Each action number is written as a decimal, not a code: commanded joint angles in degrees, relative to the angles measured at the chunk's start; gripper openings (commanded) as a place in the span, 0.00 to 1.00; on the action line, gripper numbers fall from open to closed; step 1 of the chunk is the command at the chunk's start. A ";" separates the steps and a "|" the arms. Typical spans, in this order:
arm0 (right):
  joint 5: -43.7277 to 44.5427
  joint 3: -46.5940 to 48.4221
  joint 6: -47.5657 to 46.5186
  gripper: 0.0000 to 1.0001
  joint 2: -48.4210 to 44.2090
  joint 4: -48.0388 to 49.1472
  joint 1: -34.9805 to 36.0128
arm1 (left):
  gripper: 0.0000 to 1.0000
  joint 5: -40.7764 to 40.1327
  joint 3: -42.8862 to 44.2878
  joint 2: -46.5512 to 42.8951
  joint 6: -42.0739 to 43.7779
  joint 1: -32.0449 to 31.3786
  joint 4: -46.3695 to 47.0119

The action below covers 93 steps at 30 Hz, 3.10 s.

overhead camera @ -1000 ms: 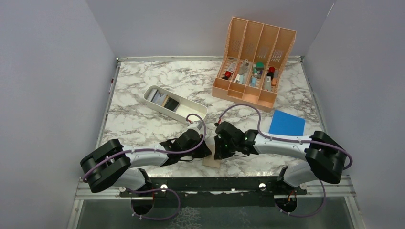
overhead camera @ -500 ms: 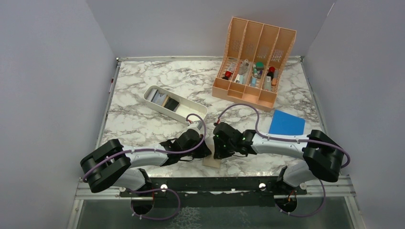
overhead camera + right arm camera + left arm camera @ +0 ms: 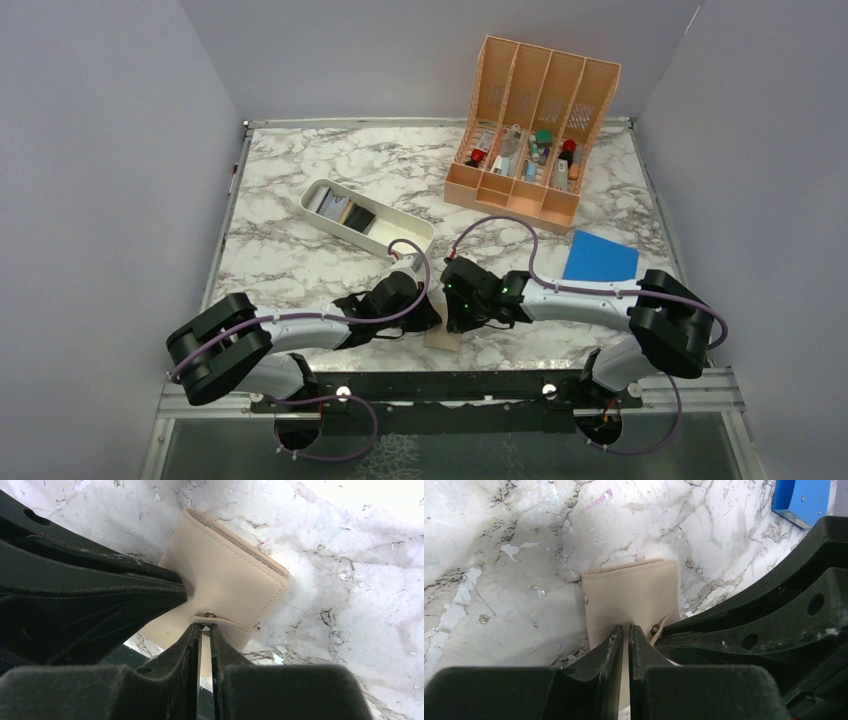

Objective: Put the credit cards into the card holder
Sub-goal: Close the card holder at the center of the board.

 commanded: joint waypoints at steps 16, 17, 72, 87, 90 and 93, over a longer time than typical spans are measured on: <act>5.77 2.19 -0.12 0.16 -1.57 -1.50 -0.18 | 0.13 -0.19 -1.21 1.68 -0.34 -0.92 -0.22; 5.80 2.13 -0.02 0.16 -1.34 -1.62 -0.18 | 0.13 -0.18 -1.11 1.62 -0.34 -0.92 -0.27; 4.32 1.02 0.29 0.15 -0.02 -3.56 1.30 | 0.13 -0.54 -1.34 1.87 -0.20 -1.10 -0.20; 4.24 2.68 -0.67 0.15 1.36 -3.14 1.31 | 0.13 -0.54 -1.62 1.75 -0.25 -1.08 -0.29; 4.39 2.49 -0.67 0.15 1.05 -3.07 1.31 | 0.13 -0.56 -1.60 1.68 -0.19 -1.10 -0.26; 4.85 2.92 -0.61 0.15 0.72 -3.91 1.30 | 0.13 -0.58 -1.45 1.61 -0.25 -1.10 -0.29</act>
